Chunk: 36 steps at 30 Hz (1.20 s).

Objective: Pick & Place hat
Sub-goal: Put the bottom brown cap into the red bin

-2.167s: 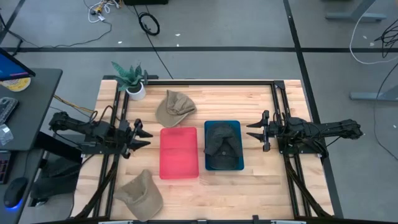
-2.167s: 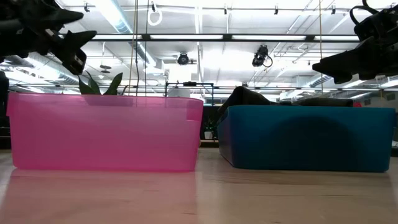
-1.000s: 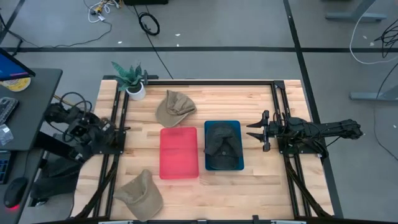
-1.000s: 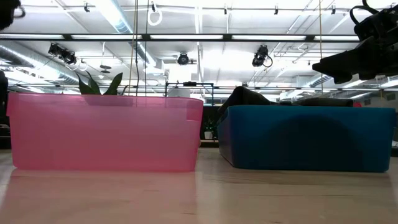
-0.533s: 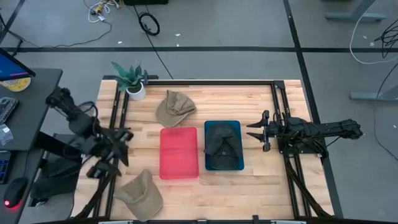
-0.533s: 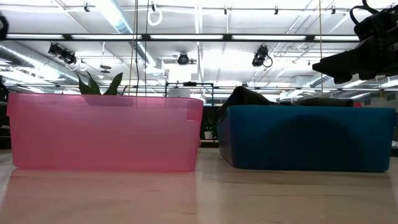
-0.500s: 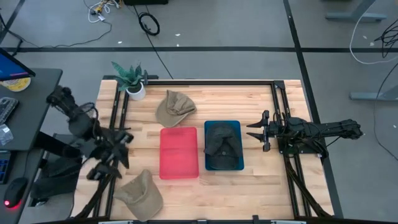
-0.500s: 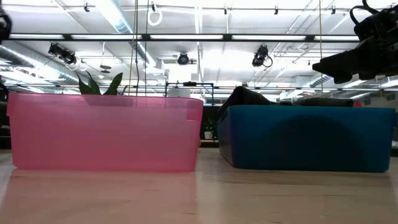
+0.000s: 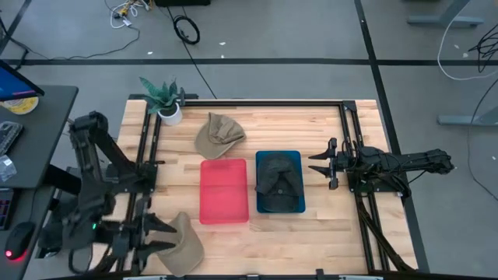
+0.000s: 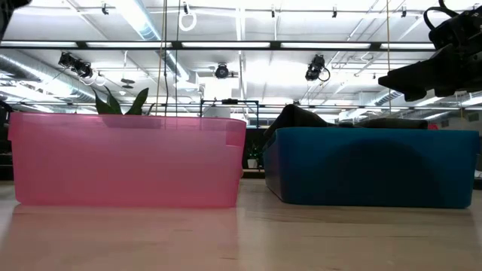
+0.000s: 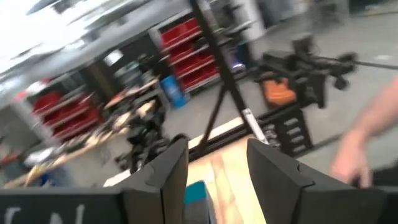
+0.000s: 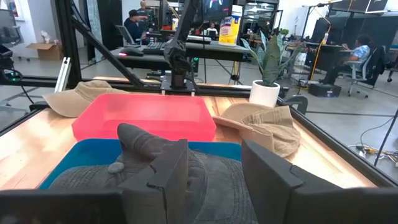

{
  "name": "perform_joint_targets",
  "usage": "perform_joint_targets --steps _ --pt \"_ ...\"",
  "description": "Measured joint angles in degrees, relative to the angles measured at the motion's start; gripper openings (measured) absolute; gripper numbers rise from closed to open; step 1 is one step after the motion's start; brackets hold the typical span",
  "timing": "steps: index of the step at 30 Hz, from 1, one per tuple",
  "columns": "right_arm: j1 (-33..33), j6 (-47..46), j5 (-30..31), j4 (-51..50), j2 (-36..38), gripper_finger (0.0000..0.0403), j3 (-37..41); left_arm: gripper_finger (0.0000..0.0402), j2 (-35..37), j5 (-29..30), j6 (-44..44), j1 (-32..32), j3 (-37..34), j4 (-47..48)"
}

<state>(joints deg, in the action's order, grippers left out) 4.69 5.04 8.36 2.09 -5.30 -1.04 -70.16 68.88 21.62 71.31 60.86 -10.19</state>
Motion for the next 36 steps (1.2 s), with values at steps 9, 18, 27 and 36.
perform_joint_targets --steps 9,18,27,36 --pt "0.0 0.01 0.0 -0.02 0.0 0.0155 0.0 0.0169 -8.52 3.84 -18.15 1.77 7.87 6.9" --pt "0.0 0.0 0.0 0.0 0.0 0.0155 0.0 0.0169 -11.08 -6.13 -43.3 -1.63 15.16 26.41" --pt "0.0 0.01 0.0 0.0 0.0 0.0155 0.0 0.0169 -11.18 -30.83 -80.88 -11.45 21.51 57.88" --pt "0.0 0.02 0.0 0.0 0.0 0.0155 0.0 0.0169 -18.59 -54.6 -104.89 -15.91 21.16 73.66"
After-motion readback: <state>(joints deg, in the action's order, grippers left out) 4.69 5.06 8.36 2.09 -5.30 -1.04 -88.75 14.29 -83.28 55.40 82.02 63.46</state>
